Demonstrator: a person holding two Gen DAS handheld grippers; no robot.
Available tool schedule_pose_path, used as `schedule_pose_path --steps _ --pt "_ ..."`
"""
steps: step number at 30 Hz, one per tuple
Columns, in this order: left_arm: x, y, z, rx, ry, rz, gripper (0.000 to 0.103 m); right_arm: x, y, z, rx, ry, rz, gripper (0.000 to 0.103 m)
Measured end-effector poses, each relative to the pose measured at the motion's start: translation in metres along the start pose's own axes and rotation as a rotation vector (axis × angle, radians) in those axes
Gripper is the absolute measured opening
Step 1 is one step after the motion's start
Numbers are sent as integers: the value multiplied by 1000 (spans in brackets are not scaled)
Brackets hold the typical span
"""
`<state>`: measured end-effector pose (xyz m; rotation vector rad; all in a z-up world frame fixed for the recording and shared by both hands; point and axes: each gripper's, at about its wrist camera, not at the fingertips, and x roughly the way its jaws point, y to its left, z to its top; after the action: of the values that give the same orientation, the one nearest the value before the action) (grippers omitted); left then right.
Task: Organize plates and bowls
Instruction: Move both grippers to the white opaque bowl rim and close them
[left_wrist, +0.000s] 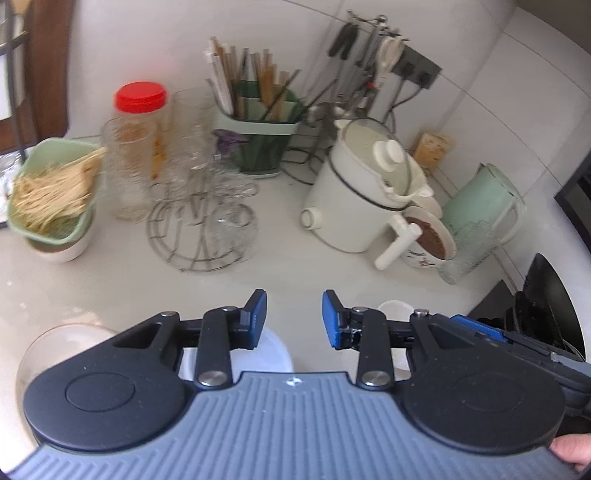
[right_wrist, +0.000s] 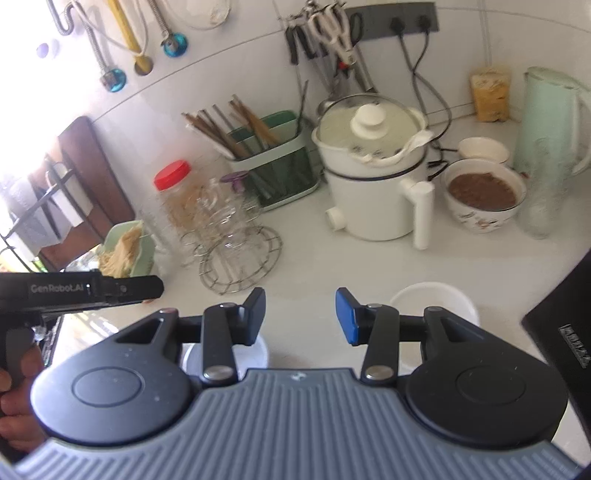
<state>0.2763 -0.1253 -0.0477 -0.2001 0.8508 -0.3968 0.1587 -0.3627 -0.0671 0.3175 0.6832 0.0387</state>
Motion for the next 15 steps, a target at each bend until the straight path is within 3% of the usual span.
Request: schedule_pose_path --steps 15 --pt "53 -59 -8 134 66 -134 39 -15 -42 -12 84 -54 -134 45"
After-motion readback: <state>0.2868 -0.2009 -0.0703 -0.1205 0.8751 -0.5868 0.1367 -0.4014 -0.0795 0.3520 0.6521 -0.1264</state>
